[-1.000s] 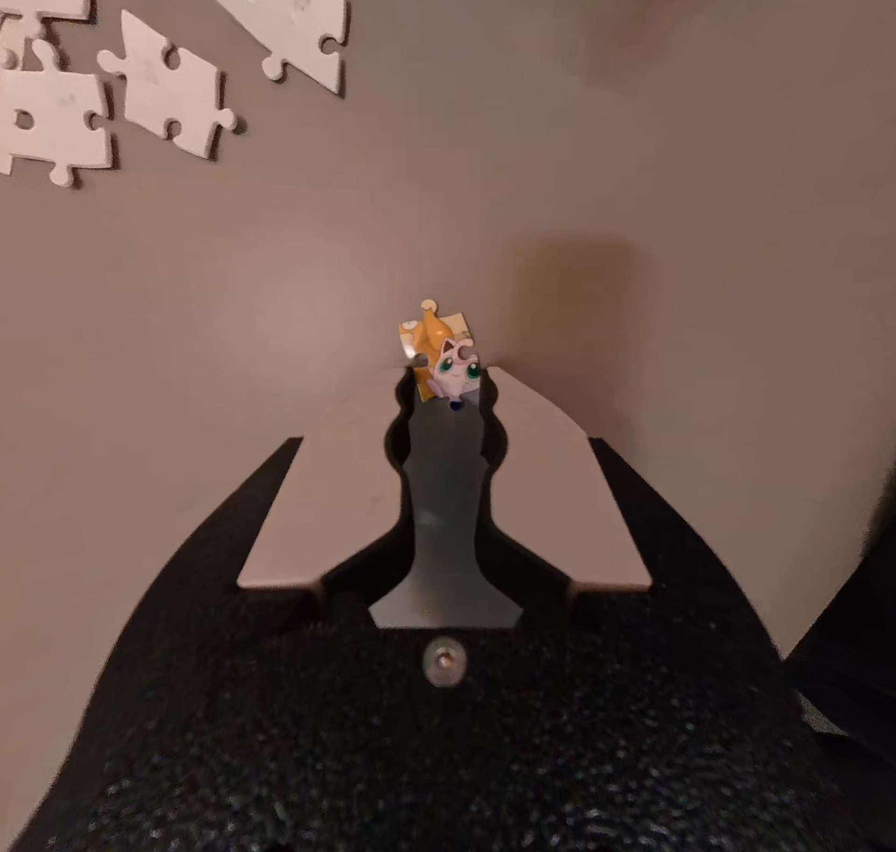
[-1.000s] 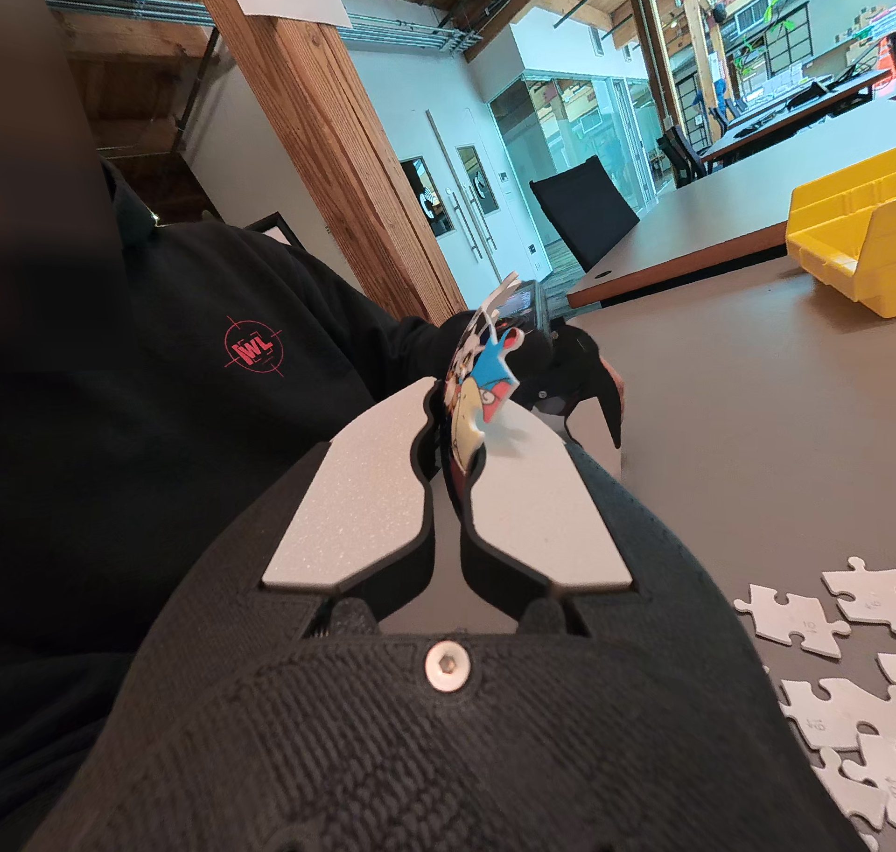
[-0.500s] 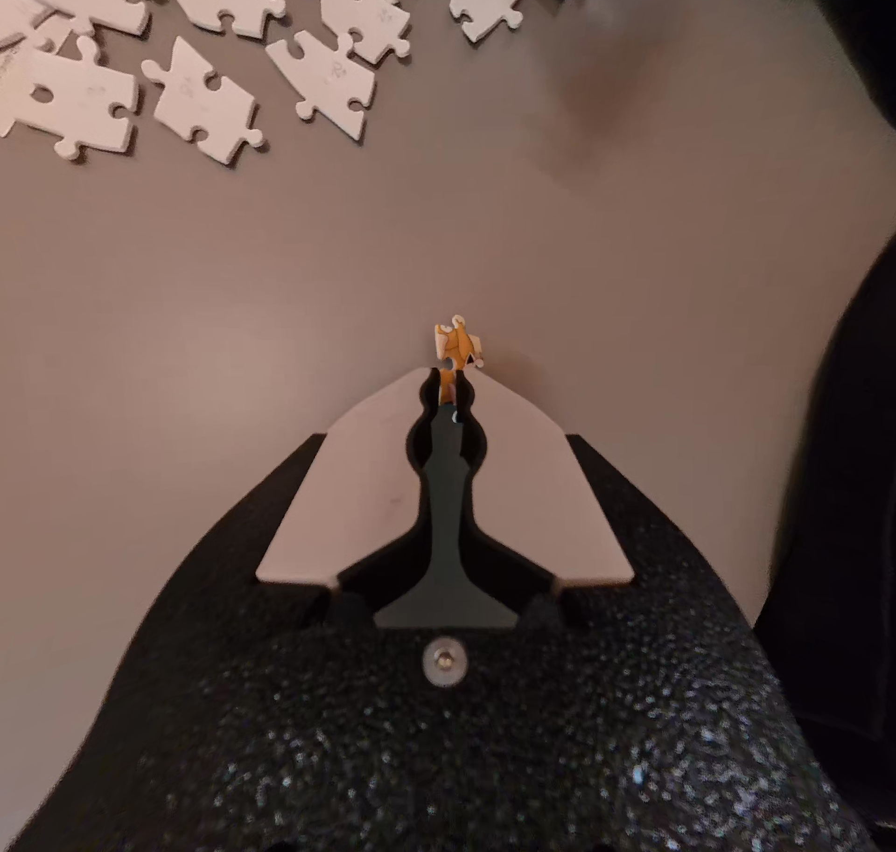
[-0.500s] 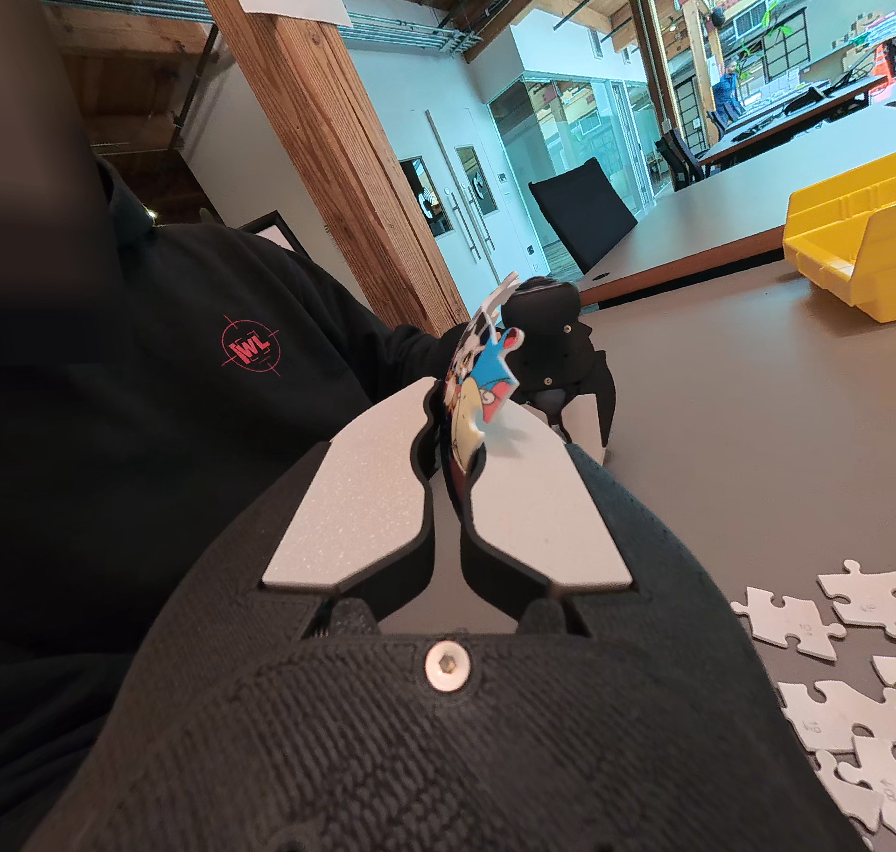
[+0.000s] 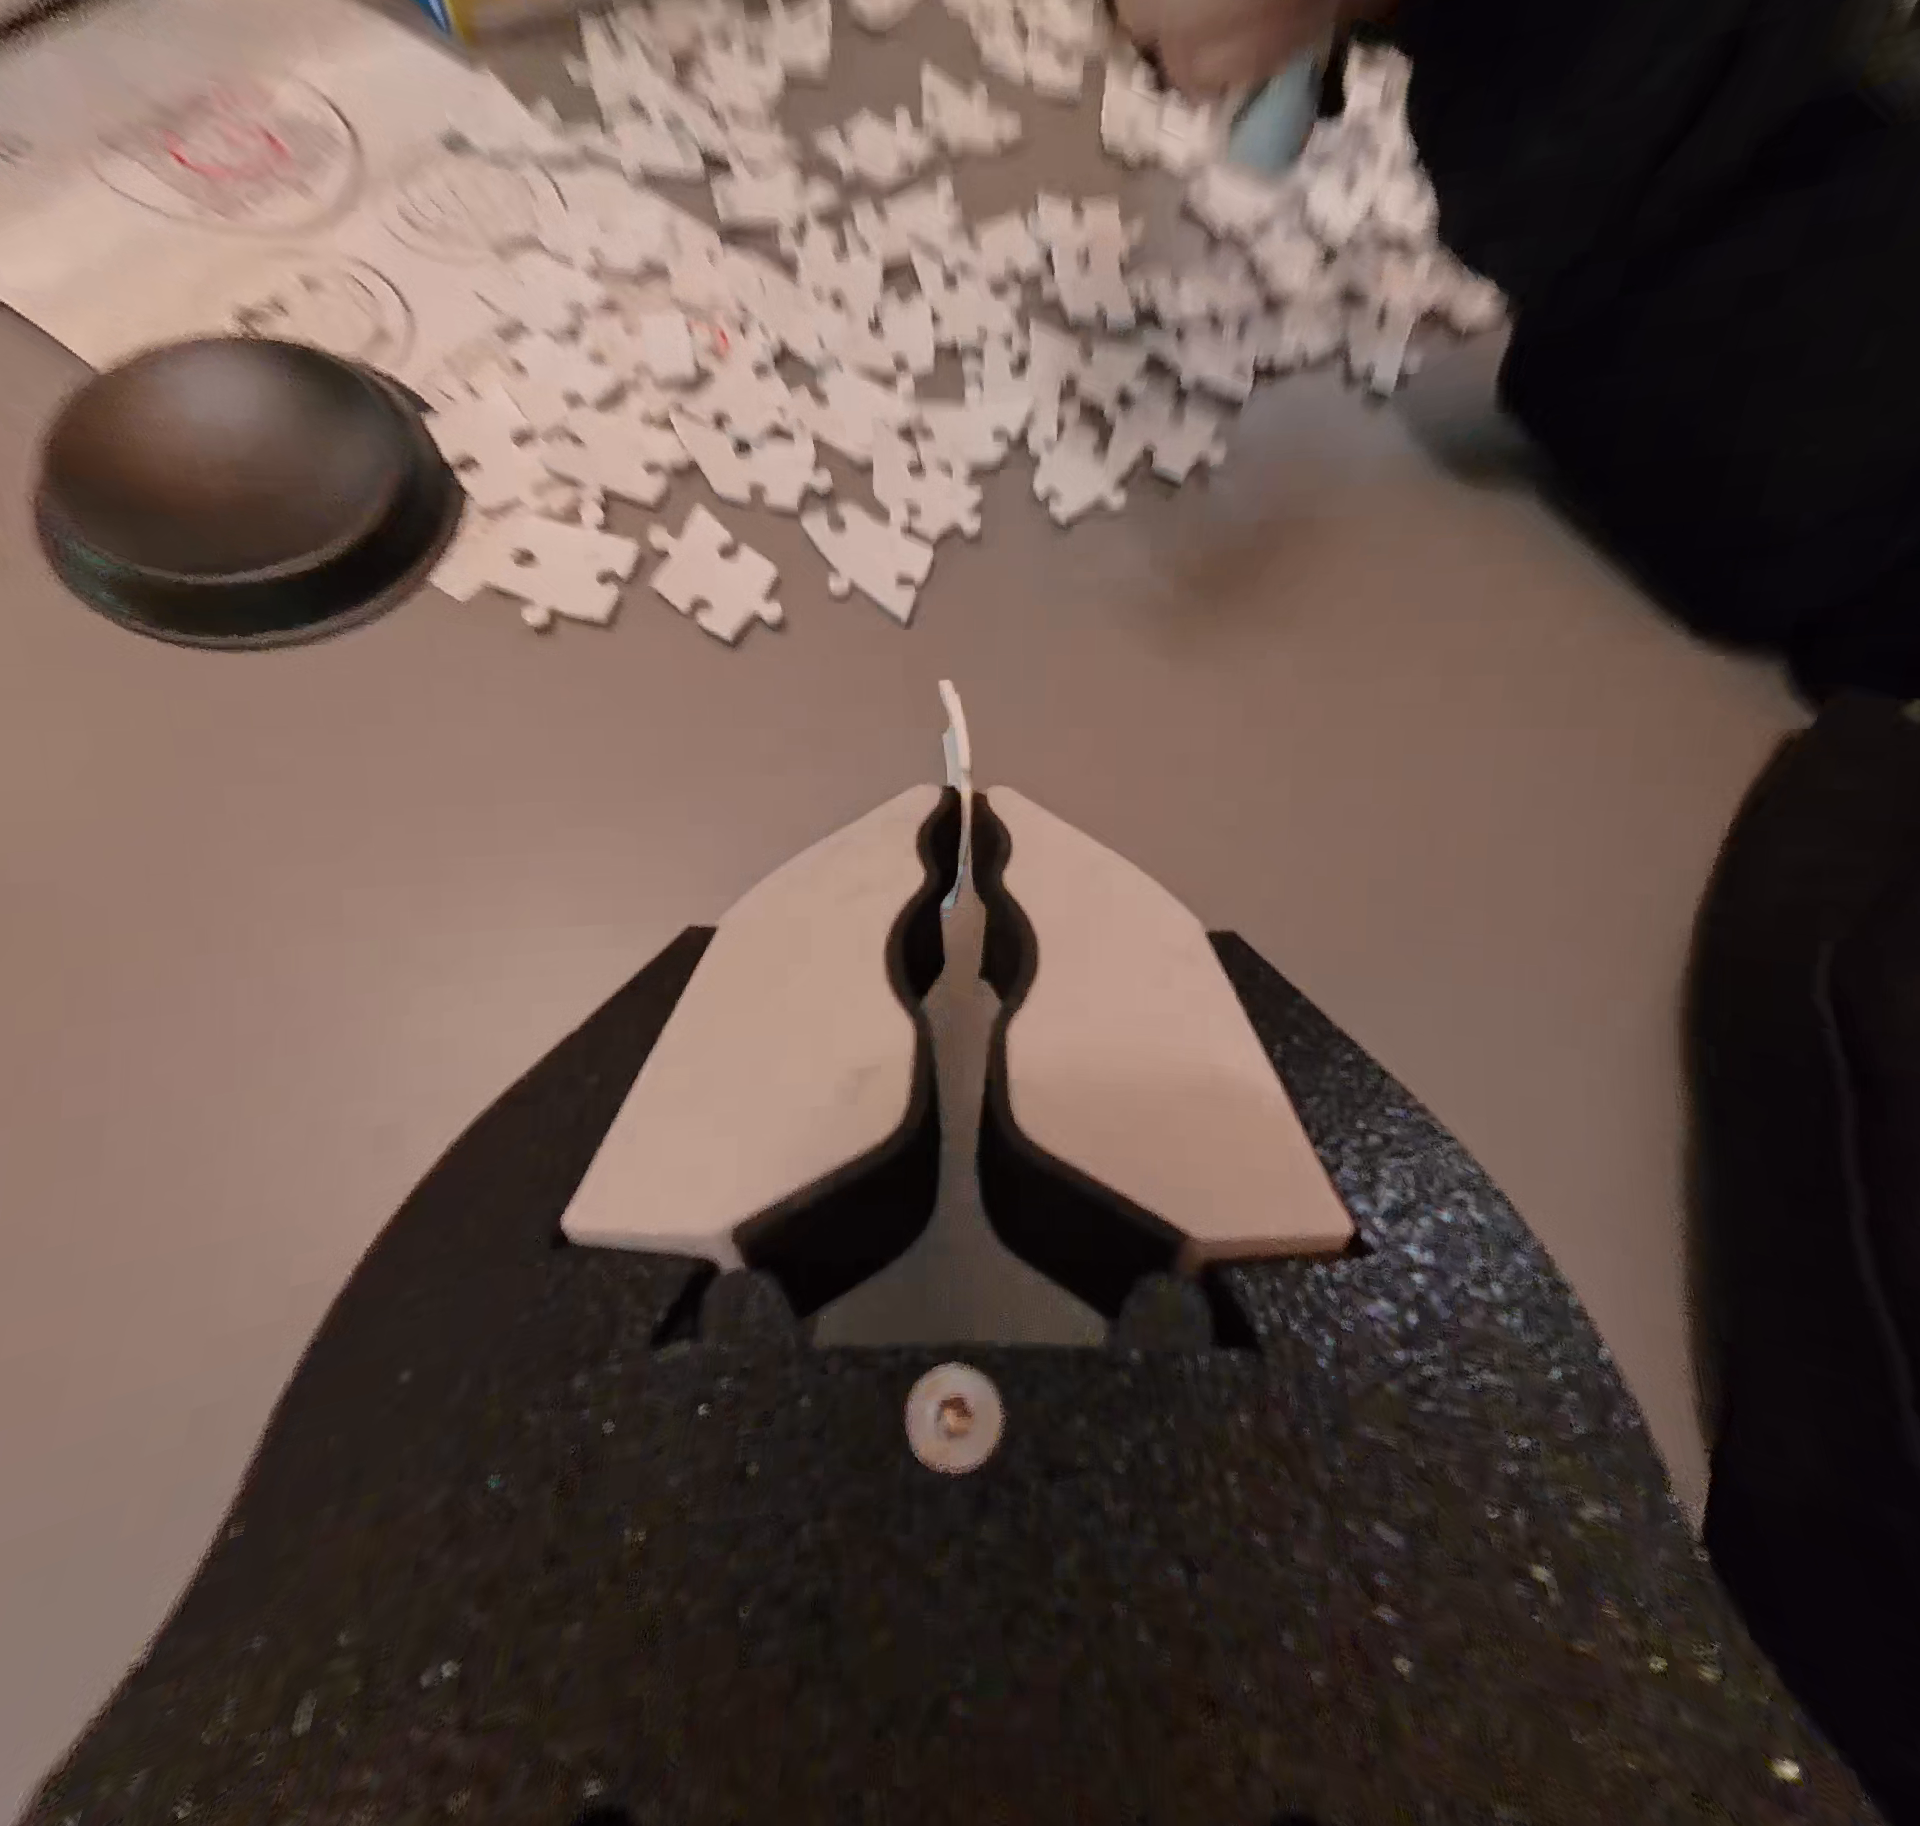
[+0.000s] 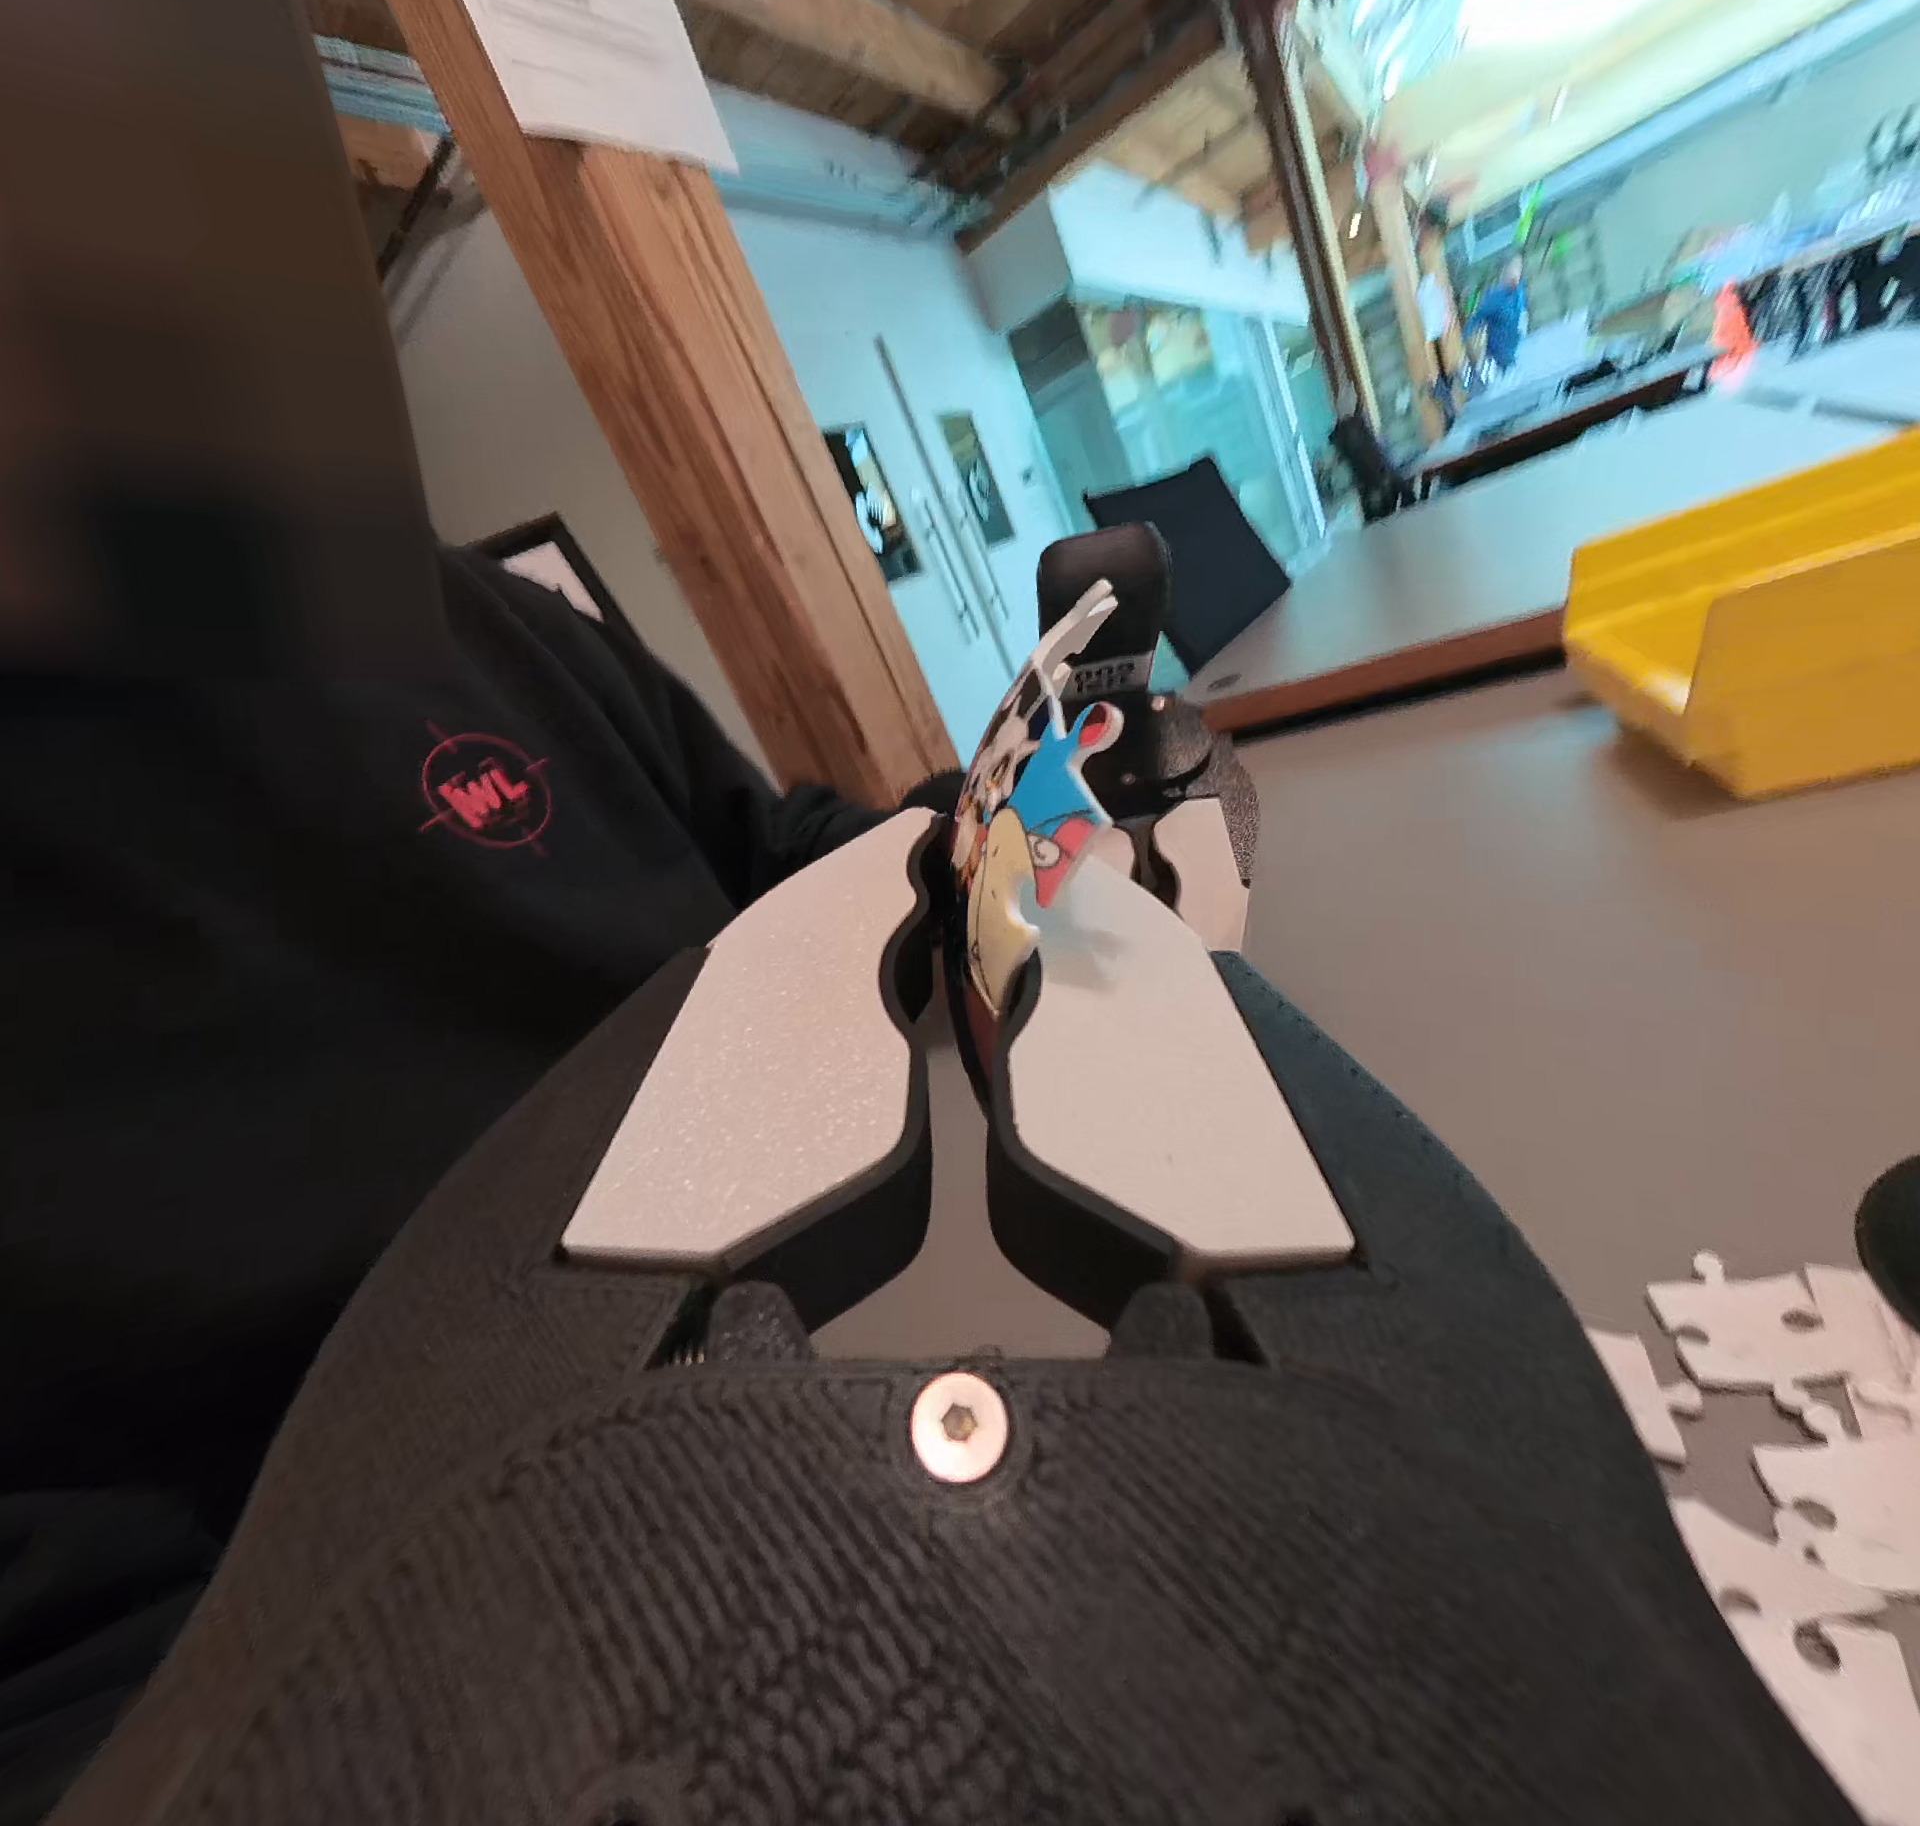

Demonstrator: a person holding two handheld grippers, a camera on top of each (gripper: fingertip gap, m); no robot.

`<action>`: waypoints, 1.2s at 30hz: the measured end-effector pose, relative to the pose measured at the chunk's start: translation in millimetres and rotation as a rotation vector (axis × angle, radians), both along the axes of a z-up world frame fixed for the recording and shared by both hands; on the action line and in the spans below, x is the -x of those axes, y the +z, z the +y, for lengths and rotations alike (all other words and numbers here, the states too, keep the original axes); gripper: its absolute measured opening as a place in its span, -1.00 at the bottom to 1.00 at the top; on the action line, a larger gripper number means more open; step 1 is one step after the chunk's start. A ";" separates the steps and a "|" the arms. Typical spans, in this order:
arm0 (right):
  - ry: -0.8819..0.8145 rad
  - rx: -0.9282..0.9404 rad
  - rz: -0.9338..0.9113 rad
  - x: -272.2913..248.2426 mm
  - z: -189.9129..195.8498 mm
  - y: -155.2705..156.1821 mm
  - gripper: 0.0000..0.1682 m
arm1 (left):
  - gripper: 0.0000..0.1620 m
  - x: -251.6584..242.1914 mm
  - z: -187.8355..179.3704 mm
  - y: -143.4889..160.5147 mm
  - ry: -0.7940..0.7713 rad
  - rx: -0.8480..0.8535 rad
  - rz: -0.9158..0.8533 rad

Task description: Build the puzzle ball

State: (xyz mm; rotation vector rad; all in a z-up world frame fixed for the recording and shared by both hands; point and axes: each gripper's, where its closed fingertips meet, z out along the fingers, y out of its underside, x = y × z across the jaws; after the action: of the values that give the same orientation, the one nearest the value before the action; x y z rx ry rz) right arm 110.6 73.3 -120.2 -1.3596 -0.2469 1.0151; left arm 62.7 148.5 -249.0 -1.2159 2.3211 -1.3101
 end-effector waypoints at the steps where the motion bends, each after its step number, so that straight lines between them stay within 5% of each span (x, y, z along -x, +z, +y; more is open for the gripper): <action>1: -0.009 -0.003 0.014 -1.7 1.2 1.4 -0.95 | -0.99 -1.6 1.2 8.5 0.015 0.051 -0.027; 12: -0.157 -0.018 0.013 -4.9 27.3 20.3 -0.95 | -0.99 -10.8 28.5 112.0 0.140 0.564 -0.359; 20: -0.183 -0.133 0.068 -3.7 16.4 55.5 -0.95 | -0.99 -26.9 -15.8 193.6 -0.033 0.799 -0.499; 30: -0.158 -0.230 0.339 -29.9 -5.6 79.2 -0.95 | -0.99 -53.7 -56.7 210.7 -0.113 0.906 -0.389; 36: -0.140 -0.222 0.280 -23.7 -4.5 71.5 -0.95 | -0.99 -59.8 -62.4 203.7 -0.092 0.911 -0.307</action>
State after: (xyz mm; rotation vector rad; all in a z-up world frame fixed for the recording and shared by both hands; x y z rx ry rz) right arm 134.3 68.7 -48.7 -1.0073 -0.0513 1.0150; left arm 122.5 86.1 -45.3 -0.9727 1.5789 -2.5126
